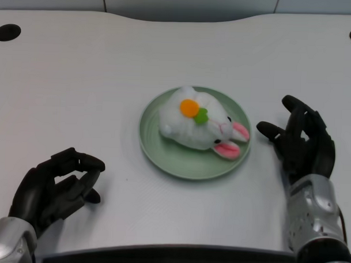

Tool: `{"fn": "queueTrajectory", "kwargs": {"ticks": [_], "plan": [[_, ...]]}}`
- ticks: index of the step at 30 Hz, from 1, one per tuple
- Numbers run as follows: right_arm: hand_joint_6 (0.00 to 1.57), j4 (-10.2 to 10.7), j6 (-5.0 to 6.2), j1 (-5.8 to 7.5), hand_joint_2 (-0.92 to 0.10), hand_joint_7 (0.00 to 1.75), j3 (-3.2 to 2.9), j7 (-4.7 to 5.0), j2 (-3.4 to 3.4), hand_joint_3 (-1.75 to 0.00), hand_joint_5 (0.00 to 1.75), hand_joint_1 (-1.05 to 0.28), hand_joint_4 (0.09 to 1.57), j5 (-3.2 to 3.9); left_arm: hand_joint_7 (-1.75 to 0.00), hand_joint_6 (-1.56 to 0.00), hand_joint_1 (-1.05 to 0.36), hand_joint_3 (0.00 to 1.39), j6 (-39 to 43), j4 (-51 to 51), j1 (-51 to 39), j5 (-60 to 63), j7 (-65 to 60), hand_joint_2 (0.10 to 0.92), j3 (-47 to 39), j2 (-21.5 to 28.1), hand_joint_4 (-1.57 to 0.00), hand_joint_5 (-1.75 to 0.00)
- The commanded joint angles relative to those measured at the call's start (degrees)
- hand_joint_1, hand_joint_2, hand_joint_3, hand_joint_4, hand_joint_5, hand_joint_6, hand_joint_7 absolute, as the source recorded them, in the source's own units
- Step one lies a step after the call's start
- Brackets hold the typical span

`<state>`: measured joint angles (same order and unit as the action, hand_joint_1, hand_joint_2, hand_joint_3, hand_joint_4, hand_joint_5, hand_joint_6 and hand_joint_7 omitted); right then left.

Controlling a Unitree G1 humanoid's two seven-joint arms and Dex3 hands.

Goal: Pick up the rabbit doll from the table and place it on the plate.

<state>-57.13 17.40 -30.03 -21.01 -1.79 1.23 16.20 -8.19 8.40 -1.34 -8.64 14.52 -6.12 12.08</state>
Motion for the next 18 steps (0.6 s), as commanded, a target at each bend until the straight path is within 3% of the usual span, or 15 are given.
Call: {"fn": "queueTrajectory", "kwargs": {"ticks": [1,6,8,9,14,18], "plan": [[0.41,-0.06,-0.70,-0.03,-0.92,0.81,-0.23,0.10,0.15,-0.54,1.09,-0.38,0.50,0.44,-1.60,-0.47,-0.45,0.43,0.35,1.69,0.12,-0.83,0.76,0.921,-0.73,-0.09,-0.55,-1.75],[0.38,-0.52,-0.03,-0.12,-0.92,0.81,0.23,0.01,0.29,-0.56,1.10,-0.38,0.47,-0.24,-1.69,-0.42,-0.43,0.46,-0.05,3.10,0.70,-1.93,2.24,0.921,-1.61,0.19,-0.60,-1.75],[0.38,-0.59,-0.39,-0.20,-0.92,0.81,0.19,0.07,0.33,-0.56,1.10,-0.39,0.46,-0.15,-1.70,-0.41,-0.43,0.46,-0.04,3.15,0.72,-2.29,2.46,0.921,-1.96,0.04,-0.59,-1.75],[0.39,-0.60,-0.57,-0.25,-0.92,0.81,0.14,0.11,0.32,-0.56,1.10,-0.39,0.47,-0.06,-1.70,-0.41,-0.43,0.45,-0.09,3.14,0.73,-2.36,2.42,0.921,-2.04,-0.04,-0.60,-1.75],[0.39,-1.13,-0.38,-0.22,-0.92,0.82,-0.31,-1.54,0.51,-0.56,1.09,-0.39,0.44,0.71,-1.69,-0.45,-0.41,0.41,-0.23,2.57,-0.09,-2.52,1.01,0.921,-2.32,-1.26,-0.64,-1.75],[0.40,-4.07,0.74,-1.61,-0.92,0.89,-1.09,-2.13,1.29,-0.54,1.14,-0.41,0.46,0.87,-1.61,-0.46,-0.40,0.41,-1.10,2.73,0.29,-1.84,-0.12,0.921,-1.93,-1.67,-0.61,-1.75]]}}
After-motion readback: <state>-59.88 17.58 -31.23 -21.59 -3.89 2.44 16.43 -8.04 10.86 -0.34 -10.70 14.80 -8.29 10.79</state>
